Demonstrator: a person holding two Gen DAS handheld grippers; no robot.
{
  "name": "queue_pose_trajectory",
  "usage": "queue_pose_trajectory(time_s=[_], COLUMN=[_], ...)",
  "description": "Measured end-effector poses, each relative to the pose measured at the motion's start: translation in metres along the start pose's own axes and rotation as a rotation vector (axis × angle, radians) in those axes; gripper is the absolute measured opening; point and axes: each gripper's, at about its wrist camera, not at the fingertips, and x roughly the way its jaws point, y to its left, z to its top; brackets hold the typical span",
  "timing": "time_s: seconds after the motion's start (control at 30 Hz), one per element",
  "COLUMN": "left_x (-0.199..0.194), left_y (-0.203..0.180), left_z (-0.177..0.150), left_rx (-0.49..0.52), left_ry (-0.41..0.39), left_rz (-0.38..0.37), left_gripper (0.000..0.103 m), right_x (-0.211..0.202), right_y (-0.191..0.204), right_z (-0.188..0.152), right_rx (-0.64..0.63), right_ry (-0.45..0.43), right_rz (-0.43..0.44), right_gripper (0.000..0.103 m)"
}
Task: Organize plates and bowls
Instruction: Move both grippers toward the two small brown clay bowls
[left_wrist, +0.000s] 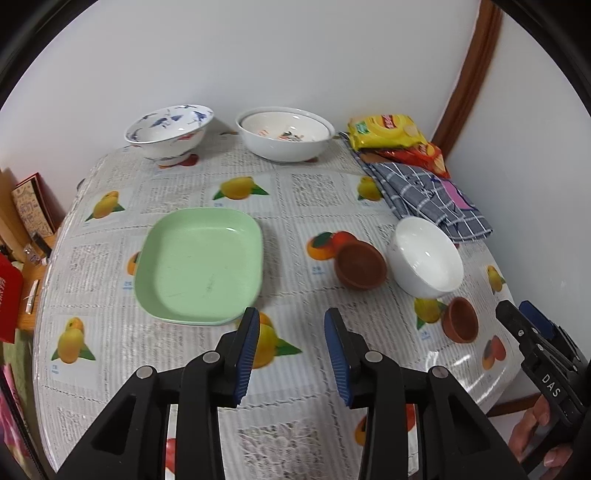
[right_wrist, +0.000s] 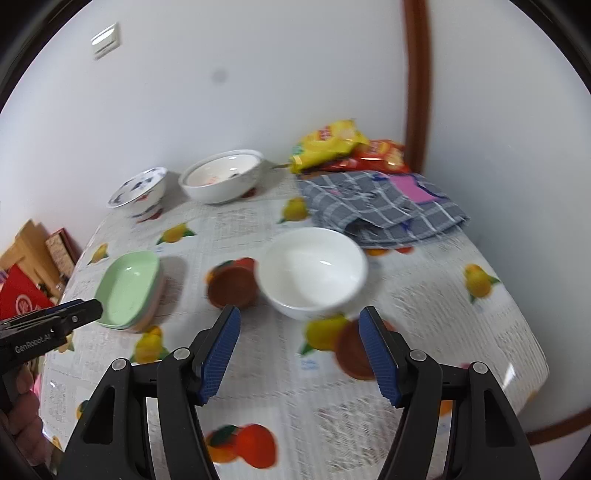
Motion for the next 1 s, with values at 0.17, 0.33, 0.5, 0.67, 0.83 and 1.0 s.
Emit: queue_pose_trajectory(time_s=[0.17, 0.33, 0.5, 0.67, 0.83, 1.0], left_x=[0.008, 0.024, 0.038, 0.054, 0.071, 0.083], left_y=[-0.014, -0.026, -0.036, -0.043, -0.045, -0.046], left_z=[-0.001, 0.000, 0.002, 0.007, 0.011, 0.014], left_rx=[0.007, 0.009, 0.023, 0.030, 0.021, 0.019], left_ry=[0.011, 0.038, 0.059, 0.075, 0.096, 0.102], left_rz=[-0.012, -0.021, -0.020, -0.013, -0.009, -0.013], left_gripper=[0.034, 0.034, 0.034, 0.034, 0.034, 0.034], right_x=[0.011, 0.029, 0.044, 0.059, 0.075, 0.086], right_y=[-0.036, -0.063, -0.080, -0.092, -0.092, -0.085], right_z=[-0.017, -0.031, -0.040, -0.038, -0.039, -0.040], right_rx=[0.057, 0.102, 0.161, 0.190, 0.180, 0.141], right_ry=[0.035, 0.103, 0.117, 0.122, 0.148, 0.168], right_rz=[-0.052, -0.039, -0.033, -0.031, -0.035, -0.043], right_gripper=[0.066, 0.066, 0.063, 0.060, 0.054, 0.050])
